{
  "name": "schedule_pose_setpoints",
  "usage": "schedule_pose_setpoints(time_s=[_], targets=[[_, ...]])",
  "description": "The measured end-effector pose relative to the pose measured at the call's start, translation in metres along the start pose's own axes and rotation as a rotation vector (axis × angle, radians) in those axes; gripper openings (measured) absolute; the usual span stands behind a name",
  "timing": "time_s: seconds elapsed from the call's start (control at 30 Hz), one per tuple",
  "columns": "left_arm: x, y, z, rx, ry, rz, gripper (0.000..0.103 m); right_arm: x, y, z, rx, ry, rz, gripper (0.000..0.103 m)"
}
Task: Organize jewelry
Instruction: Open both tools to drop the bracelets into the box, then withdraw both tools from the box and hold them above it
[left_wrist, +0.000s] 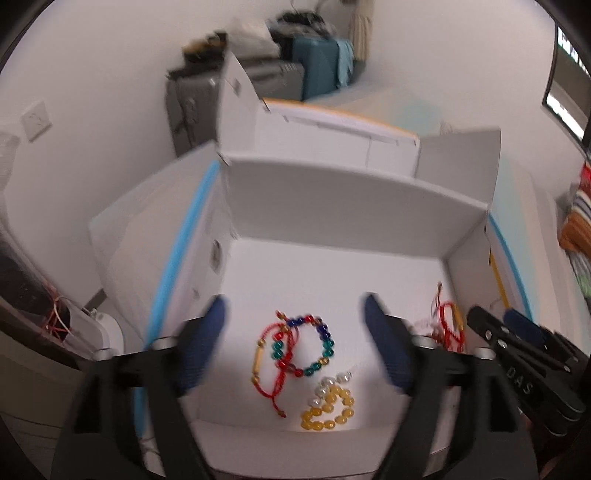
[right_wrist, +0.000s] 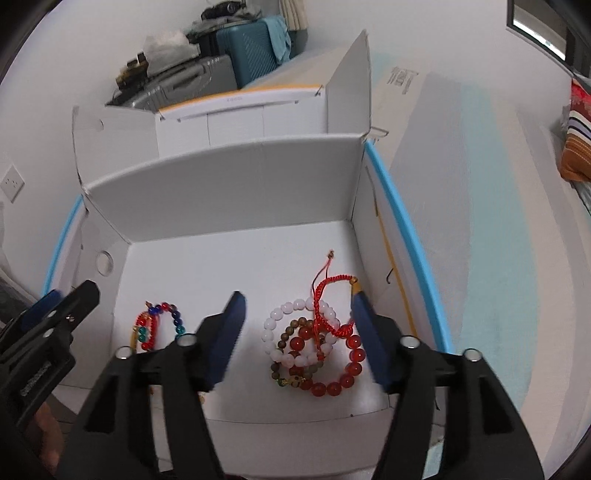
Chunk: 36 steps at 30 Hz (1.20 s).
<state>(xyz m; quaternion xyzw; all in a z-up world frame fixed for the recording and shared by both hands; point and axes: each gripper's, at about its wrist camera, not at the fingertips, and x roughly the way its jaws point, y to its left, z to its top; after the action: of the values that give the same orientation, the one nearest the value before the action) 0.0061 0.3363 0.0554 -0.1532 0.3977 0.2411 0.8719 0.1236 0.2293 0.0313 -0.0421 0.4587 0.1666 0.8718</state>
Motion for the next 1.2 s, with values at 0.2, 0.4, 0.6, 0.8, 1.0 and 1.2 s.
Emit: schedule_pose_setpoints(time_s=[0.2, 0.4, 0.6, 0.8, 1.0, 1.2], targets=[[-0.024, 0.006, -0.005, 0.004, -0.05, -0.002, 0.097, -0.029, -0.004, -0.002, -0.003, -0.074, -0.002, 0.084], [-0.046, 0.01, -0.019, 0.03, -0.088, -0.02, 0.097, -0.059, -0.01, -0.015, 0.0, -0.162, -0.02, 0.095], [-0.073, 0.015, -0.039, 0.035, -0.133, -0.057, 0.097, -0.083, -0.013, -0.036, -0.009, -0.216, -0.051, 0.095], [-0.087, 0.022, -0.062, 0.038, -0.154, -0.08, 0.097, -0.097, -0.009, -0.062, -0.036, -0.247, -0.079, 0.095], [-0.091, 0.026, -0.083, 0.05, -0.158, -0.098, 0.097, -0.103, -0.013, -0.09, -0.025, -0.257, -0.089, 0.095], [-0.089, 0.02, -0.094, 0.071, -0.151, -0.09, 0.097, -0.104, -0.015, -0.103, -0.023, -0.248, -0.082, 0.095]])
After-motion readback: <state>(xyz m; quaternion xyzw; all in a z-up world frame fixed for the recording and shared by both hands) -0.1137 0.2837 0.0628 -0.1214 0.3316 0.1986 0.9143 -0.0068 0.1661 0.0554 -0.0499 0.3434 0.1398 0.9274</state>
